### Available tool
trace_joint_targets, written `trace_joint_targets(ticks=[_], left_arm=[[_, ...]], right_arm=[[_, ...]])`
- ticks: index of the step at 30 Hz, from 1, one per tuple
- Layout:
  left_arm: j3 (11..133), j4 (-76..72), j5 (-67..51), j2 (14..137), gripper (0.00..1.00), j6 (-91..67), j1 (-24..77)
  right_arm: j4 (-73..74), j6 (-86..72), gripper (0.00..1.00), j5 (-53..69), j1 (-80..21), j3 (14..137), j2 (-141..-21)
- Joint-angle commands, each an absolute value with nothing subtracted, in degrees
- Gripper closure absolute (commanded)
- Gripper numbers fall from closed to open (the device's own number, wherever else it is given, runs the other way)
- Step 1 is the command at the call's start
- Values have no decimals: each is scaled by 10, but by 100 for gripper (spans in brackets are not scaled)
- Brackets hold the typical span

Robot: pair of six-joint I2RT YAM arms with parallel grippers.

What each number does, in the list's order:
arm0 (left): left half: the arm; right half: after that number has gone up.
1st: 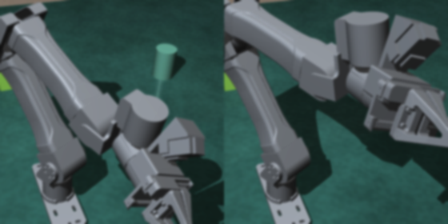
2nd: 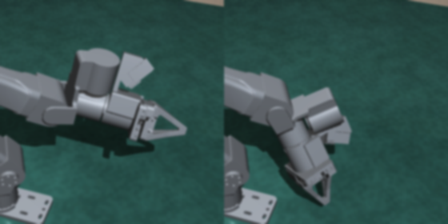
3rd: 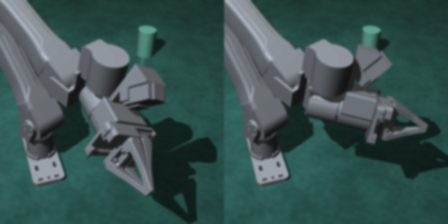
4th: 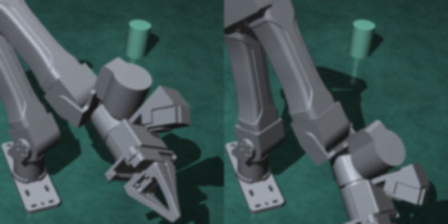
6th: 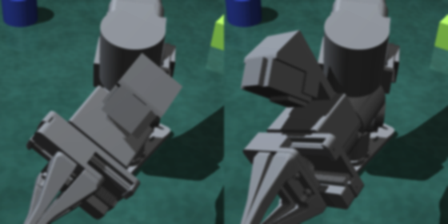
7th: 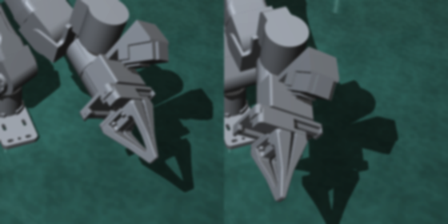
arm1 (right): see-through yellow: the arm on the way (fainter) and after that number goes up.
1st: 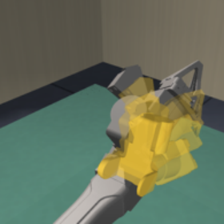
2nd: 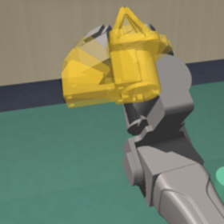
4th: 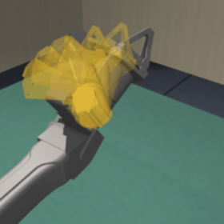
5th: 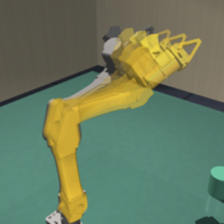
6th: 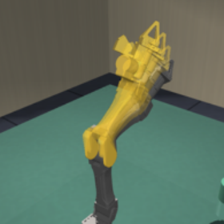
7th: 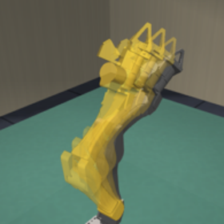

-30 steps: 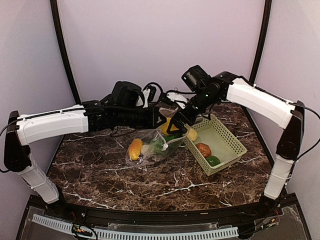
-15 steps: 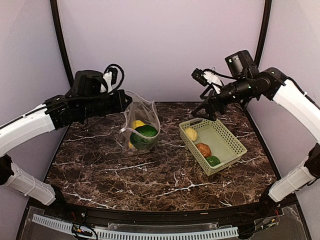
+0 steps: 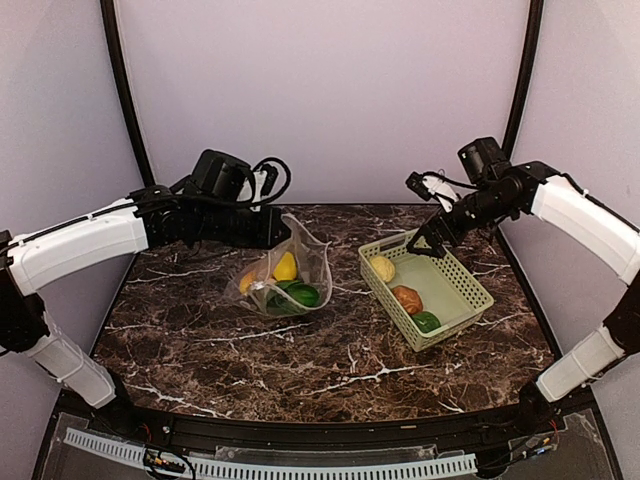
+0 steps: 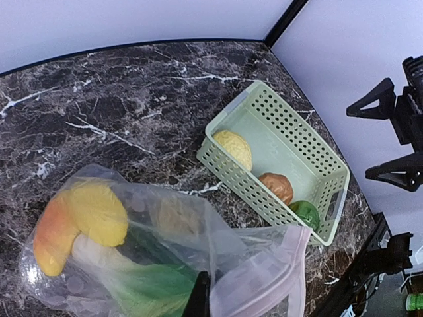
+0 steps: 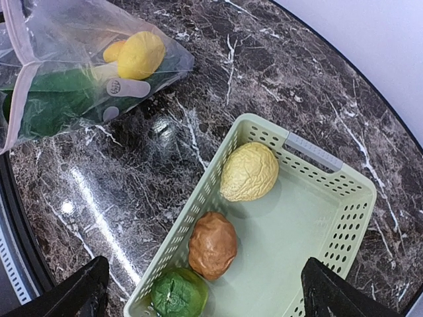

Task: Place the food in the zip-top bag and seal the zipper
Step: Adjust the zipper food storage bag at the center of the board, then pick up the fake fruit from the bin.

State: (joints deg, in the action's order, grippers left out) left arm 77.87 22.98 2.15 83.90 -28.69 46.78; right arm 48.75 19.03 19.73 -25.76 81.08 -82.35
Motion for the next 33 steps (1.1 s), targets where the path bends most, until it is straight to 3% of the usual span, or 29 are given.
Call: trace_joint_targets(ticks=[1, 23, 30, 33], left_arm=[[769, 233, -31, 839, 99, -291, 471], [652, 136, -58, 774, 99, -274, 472], [651, 136, -64, 754, 99, -266, 474], [645, 136, -61, 742, 99, -264, 475]], right_arm=[[473, 196, 1, 213, -244, 781, -830], [484, 249, 1, 151, -234, 699, -843], [531, 334, 2, 169, -235, 676, -850], [542, 352, 9, 157, -234, 668, -855]])
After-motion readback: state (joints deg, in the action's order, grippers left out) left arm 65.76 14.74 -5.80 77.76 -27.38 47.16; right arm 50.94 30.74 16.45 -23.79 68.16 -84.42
